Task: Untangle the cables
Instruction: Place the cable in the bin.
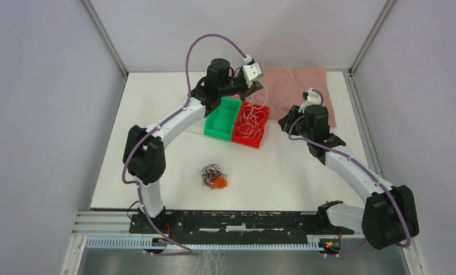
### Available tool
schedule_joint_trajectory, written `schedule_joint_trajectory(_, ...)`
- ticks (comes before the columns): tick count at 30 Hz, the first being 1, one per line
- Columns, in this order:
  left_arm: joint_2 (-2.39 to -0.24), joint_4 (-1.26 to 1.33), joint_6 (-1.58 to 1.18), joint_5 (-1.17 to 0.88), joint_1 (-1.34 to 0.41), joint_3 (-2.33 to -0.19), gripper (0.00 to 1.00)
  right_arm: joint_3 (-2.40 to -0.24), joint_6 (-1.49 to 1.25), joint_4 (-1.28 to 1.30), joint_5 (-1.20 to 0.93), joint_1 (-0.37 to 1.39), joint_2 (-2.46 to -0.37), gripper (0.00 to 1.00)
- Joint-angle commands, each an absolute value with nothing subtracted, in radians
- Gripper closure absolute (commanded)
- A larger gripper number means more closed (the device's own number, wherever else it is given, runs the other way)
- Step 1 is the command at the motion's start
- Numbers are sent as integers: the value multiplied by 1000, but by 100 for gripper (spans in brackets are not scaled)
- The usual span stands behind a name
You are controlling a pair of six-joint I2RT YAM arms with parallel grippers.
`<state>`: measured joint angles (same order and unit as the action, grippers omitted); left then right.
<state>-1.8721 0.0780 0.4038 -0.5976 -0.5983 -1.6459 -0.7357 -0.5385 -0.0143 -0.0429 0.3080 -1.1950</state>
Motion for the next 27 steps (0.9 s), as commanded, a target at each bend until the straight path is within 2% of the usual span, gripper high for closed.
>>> schedule_joint_trajectory(1,-1895,-85,374,-463,-620,-1608,97,-744,-553,-55,-51,288,-1176,69)
schedule_joint_trajectory(9,-2001,-180,503,-272,-631,-1614,97,-756,-551,-38,-63,274,-1177,70)
schedule_joint_trajectory(20,-2112,-190,607,-249,-680,-1640,96,-759,-548,-26,-72,260,-1181,70)
schedule_joint_trajectory(21,-2120,-191,600,-250,-681,-1650,93,-761,-548,-25,-73,259,-1179,70)
schedule_joint_trajectory(24,-2141,-276,593,-287,-684,-1713,64,-761,-549,-20,-80,257,-1174,70)
schedule_joint_trajectory(27,-2124,-365,601,-322,-685,-1764,46,-764,-553,-17,-98,256,-1172,70)
